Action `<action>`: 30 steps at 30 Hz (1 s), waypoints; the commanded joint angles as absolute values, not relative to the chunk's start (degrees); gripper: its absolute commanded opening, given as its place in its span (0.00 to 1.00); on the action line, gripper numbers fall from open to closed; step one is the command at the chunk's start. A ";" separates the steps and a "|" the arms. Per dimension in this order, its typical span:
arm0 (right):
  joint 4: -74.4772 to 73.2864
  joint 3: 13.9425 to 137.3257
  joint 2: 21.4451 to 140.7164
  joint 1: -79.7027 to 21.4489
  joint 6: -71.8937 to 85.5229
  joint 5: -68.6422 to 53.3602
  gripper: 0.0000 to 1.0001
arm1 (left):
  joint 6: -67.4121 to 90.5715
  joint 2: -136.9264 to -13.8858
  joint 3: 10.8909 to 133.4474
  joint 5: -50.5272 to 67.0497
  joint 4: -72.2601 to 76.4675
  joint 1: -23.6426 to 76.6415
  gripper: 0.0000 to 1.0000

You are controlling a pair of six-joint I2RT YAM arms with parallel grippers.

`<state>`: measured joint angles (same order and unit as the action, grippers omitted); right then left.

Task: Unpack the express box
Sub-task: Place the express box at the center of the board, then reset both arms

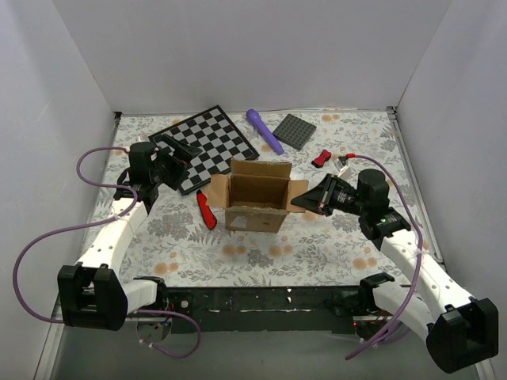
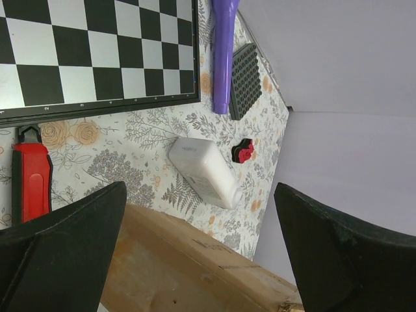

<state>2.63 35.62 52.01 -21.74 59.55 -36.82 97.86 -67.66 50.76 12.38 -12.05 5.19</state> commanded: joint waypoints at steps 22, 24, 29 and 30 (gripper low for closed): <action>-28.55 56.87 44.48 -16.44 28.15 -5.84 0.77 | 96.51 -68.47 58.09 2.74 -19.67 5.10 0.98; -27.35 51.72 41.23 -16.44 26.03 6.94 0.77 | 94.76 -68.38 59.32 0.63 -20.91 5.10 0.98; -21.28 41.23 35.43 -16.44 21.80 20.30 0.74 | 92.37 -66.36 59.42 -5.71 -23.20 6.41 0.98; -20.57 40.18 35.33 -16.44 21.62 20.22 0.74 | 91.85 -66.18 58.98 -6.06 -23.20 6.76 0.98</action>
<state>-22.55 45.45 36.07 -16.58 27.16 5.85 94.85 -68.60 57.89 -0.12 -19.92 5.63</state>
